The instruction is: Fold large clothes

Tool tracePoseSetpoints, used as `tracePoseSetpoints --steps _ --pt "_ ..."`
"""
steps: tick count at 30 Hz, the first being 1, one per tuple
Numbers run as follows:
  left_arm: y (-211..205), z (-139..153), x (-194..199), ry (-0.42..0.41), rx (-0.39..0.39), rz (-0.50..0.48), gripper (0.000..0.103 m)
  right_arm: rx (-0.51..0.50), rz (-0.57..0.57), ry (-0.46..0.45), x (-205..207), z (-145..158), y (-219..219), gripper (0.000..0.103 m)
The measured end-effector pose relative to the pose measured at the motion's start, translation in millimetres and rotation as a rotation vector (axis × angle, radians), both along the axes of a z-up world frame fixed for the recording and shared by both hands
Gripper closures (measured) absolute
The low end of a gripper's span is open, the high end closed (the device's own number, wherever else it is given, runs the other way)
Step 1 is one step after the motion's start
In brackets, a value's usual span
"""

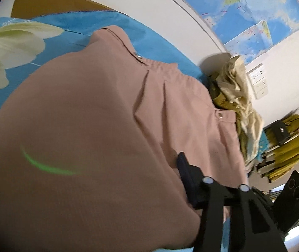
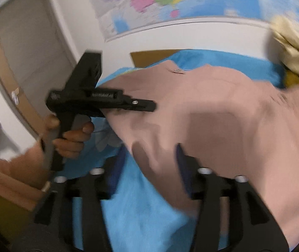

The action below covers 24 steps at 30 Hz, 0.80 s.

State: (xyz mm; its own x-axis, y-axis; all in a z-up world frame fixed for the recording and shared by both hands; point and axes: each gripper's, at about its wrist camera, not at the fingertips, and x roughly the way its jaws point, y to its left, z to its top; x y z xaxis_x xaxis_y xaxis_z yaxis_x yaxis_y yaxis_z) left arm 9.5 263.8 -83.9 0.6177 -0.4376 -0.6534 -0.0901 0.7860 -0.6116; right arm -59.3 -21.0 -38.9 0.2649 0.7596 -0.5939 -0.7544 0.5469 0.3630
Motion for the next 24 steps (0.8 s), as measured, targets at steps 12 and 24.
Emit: tracePoseSetpoints --steps 12,24 --pt "-4 -1 -3 -0.009 0.097 -0.001 0.065 0.185 -0.423 0.403 14 -51 -153 0.039" --pt "-12 1 -5 -0.018 0.167 -0.013 0.060 0.190 -0.543 0.332 32 -57 -141 0.039"
